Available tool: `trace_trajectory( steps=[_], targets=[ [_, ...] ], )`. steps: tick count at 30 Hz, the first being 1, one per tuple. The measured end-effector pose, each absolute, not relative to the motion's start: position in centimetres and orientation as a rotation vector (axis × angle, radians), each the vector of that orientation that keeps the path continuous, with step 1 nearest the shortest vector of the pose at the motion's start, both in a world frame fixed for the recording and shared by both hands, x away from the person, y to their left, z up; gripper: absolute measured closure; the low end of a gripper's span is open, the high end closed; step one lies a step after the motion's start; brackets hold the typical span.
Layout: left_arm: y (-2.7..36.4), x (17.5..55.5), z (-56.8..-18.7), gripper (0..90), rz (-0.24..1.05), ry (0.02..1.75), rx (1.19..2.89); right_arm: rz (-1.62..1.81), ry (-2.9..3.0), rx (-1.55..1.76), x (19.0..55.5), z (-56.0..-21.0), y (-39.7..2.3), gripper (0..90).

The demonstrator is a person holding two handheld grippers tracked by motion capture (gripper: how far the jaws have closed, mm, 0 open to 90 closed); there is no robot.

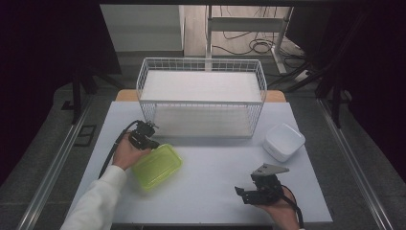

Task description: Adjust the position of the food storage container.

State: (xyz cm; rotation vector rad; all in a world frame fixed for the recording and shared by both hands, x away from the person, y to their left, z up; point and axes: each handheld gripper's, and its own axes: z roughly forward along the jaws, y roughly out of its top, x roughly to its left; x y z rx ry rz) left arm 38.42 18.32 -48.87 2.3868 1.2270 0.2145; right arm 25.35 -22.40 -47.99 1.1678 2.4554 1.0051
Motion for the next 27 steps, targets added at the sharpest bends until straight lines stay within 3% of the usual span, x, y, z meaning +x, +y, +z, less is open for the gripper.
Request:
trace_trajectory(
  steps=[15, 27],
  targets=[
    [15.3, 37.0, -48.8, 90.0, 0.163, 1.093, 2.411, 0.967, 2.468, 1.165, 25.6, -48.4, -22.1, 23.5],
    [16.5, 35.5, -46.9, 90.0, 0.224, 1.076, 2.357, 0.976, 2.447, 1.186, 25.6, -48.3, -22.3, 22.6]
  ],
)
